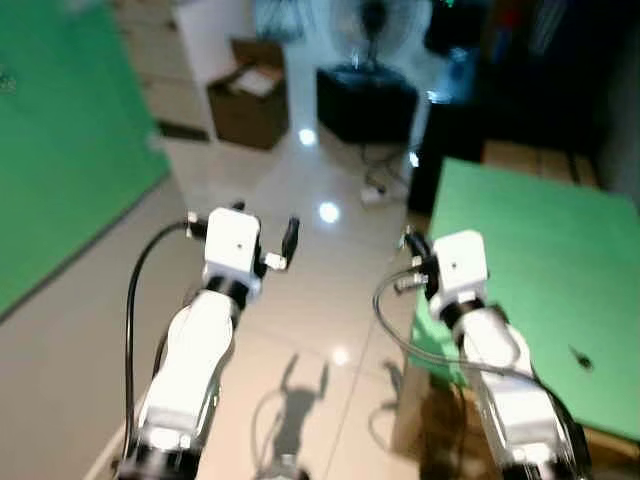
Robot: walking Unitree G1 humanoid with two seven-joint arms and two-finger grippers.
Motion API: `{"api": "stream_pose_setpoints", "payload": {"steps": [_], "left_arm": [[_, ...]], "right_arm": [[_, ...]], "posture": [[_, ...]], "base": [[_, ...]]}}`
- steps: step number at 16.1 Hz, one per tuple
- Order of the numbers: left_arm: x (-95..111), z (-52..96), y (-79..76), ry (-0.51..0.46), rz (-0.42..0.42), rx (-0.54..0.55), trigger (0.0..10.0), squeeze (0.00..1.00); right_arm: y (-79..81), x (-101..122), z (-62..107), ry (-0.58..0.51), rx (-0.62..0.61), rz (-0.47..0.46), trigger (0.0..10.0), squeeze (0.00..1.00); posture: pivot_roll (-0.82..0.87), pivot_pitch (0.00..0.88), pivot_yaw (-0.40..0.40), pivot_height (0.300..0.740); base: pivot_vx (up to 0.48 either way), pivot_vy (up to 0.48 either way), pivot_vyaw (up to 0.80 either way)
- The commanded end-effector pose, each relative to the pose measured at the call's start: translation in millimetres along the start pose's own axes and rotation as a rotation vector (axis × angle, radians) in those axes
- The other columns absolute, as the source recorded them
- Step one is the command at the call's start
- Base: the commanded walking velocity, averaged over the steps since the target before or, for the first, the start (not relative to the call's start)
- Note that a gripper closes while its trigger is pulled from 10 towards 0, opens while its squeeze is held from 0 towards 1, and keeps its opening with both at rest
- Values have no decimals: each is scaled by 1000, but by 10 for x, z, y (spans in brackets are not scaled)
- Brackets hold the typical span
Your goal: Hang keys on a hook
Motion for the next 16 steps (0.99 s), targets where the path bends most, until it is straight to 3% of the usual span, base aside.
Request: {"api": "stream_pose_setpoints", "payload": {"steps": [1,7,11,16], "left_arm": [[31,4,39,-13,-5,7,10000,0],[-90,1,182,29,-29,51,10000,0],[-103,3,194,39,-26,75,10000,0],[-133,21,186,48,-25,82,10000,0]], "right_arm": [[26,7,-25,4,11,-19,10000,0],[87,-53,-74,28,52,-33,10000,0],[76,-80,-107,40,76,-28,10000,0],[183,-111,-102,53,145,-28,10000,0]], "posture": [[-45,0,45,740],[-22,0,17,740],[-13,0,-1,740],[-11,0,-6,740]], "base": [[0,0,800],[227,0,800],[295,0,800],[315,0,800]]}}
Point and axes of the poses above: a point about 5 cm out from each wrist's last joint towards the gripper, its own z axis pointing back from the gripper into the wrist, its own x axis along the axis of the wrist's last joint, y = z × x, the point moved 6 cm from there along -z, pointing out of the wrist towards the gripper, and after that the axes turned 13 degrees about -z, right-handed, at the moved point
